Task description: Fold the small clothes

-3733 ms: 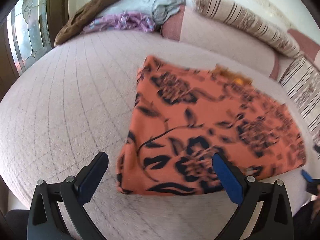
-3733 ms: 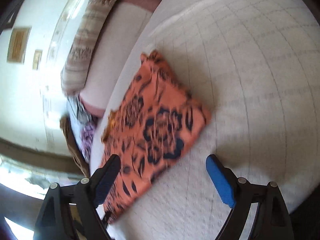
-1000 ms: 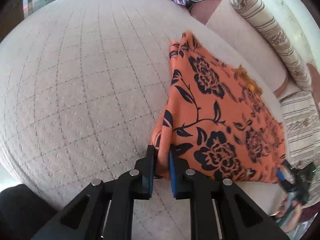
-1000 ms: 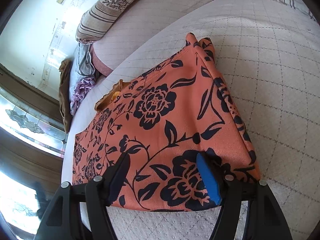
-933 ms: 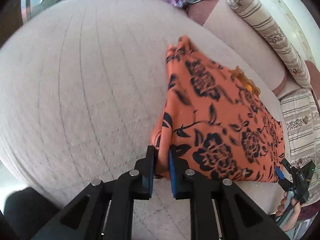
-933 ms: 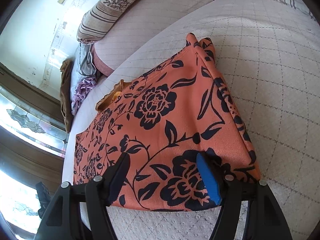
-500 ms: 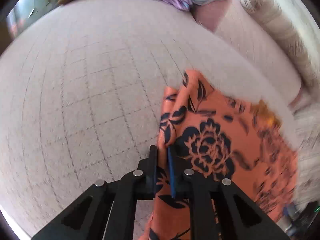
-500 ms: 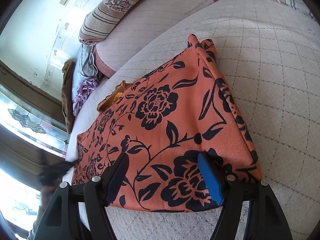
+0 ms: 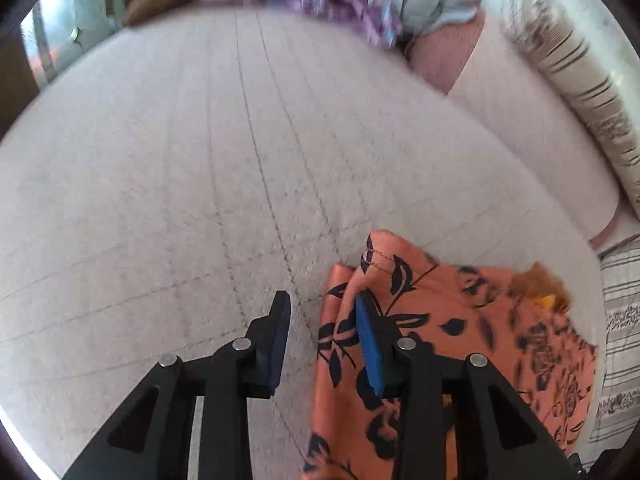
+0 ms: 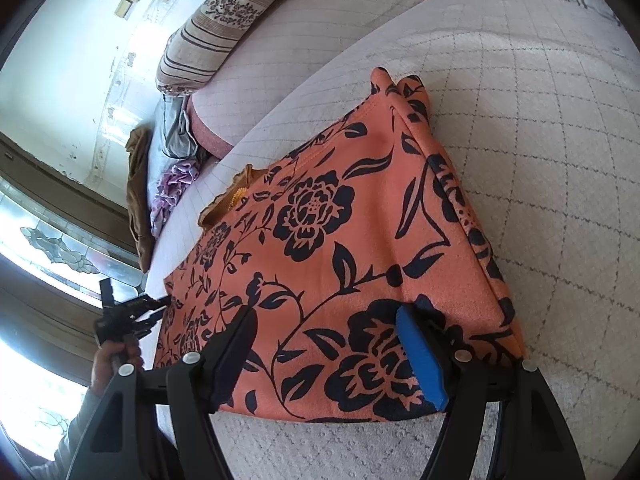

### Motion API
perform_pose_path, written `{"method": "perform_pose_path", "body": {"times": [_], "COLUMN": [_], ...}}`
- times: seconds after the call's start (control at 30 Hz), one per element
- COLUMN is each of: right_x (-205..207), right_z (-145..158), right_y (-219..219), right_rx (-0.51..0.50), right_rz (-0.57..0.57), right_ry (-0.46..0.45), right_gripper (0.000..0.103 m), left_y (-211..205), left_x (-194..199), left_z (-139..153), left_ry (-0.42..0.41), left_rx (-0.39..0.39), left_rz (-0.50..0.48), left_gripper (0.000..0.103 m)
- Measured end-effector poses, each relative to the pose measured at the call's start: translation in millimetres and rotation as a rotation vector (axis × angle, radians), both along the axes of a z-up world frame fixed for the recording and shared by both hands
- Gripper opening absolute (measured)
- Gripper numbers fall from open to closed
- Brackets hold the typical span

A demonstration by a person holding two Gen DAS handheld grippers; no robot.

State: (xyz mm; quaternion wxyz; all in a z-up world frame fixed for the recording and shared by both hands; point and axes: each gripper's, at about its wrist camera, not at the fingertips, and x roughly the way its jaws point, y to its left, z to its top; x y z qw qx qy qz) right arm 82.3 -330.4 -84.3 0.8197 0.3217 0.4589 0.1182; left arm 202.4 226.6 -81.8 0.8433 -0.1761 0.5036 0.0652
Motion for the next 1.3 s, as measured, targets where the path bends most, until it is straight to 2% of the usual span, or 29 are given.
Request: {"method": "perform_pose_path", "body": {"times": [0.07,0.13,0.2,0.27,0.33,0.37,0.4,0.43,0.47,0.5,0.57,0.63,0.7,0.77,0.83,0.93,1.03,1.1,1.13,1.17,1.2,1.3], "right_x": [-2,-2,1,10,26,35,42,42,38,35,32,34,39,49,44,51,68,81,83,78,73,51], "right_z": [-1,3,15,28,31,23,7,-5,-4,4,24,32,25,0,-4,27,33,11,-6,-7,0,26], "right_y": [-5,-9,-10,-11,-20,-27,-37,-48,-54,-55,-48,-43,-44,-54,-64,-46,-35,-43,-53,-59,-60,-42], "right_rx": [0.031,0.052,0.077,0.095,0.104,0.077,0.063,0.152,0.2,0.204,0.144,0.149,0.155,0.145,0.225,0.133,0.113,0.047,0.092,0.147,0.16,0.07], "right_rz": [-0.012,-0.035,-0.041,-0.038,-0.076,-0.11,-0.158,-0.209,-0.242,-0.241,-0.206,-0.155,-0.152,-0.202,-0.276,-0.205,-0.134,-0.175,-0.215,-0.255,-0.271,-0.207], "right_ry": [0.006,0.021,-0.002,-0.036,-0.04,0.001,0.077,0.105,0.095,0.082,0.03,-0.001,0.01,0.102,0.106,0.051,0.011,0.09,0.142,0.122,0.104,0.059], "right_gripper": [0.075,0.075,0.076,0.076,0.08,0.08,0.074,0.072,0.072,0.073,0.075,0.076,0.08,0.079,0.08,0.081,0.083,0.082,0.081,0.081,0.082,0.082], "left_y": [-7,-12,-27,-39,-53,-52,-60,-61,-58,-61,-64,-64,-65,-66,-64,-61,-62,-63,-62,-61,-60,-58], "left_x": [-22,-42,-59,-72,-84,-96,-100,-104,-114,-117,-119,-124,-137,-138,-140,-143,-140,-141,-142,-143,-144,-145], "left_z": [15,24,26,25,23,23,20,19,22,21,18,17,21,22,25,24,21,22,23,24,24,23], "left_ry": [-0.045,-0.067,-0.078,-0.081,-0.068,-0.063,-0.053,-0.051,-0.055,-0.059,-0.051,-0.04,-0.04,-0.042,-0.052,-0.043,-0.036,-0.033,-0.033,-0.036,-0.044,-0.038], "left_rx": [0.052,0.071,0.098,0.091,0.099,0.101,0.108,0.113,0.119,0.124,0.127,0.118,0.113,0.114,0.122,0.128,0.124,0.123,0.123,0.129,0.143,0.152], "left_rz": [-0.017,-0.043,-0.072,-0.103,-0.132,-0.14,-0.158,-0.169,-0.172,-0.174,-0.176,-0.179,-0.178,-0.179,-0.175,-0.159,-0.16,-0.164,-0.166,-0.167,-0.164,-0.16], "left_gripper": [0.043,0.055,0.066,0.066,0.066,0.066,0.066,0.066,0.067,0.068,0.069,0.069,0.069,0.069,0.069,0.071,0.071,0.071,0.071,0.071,0.071,0.072]}}
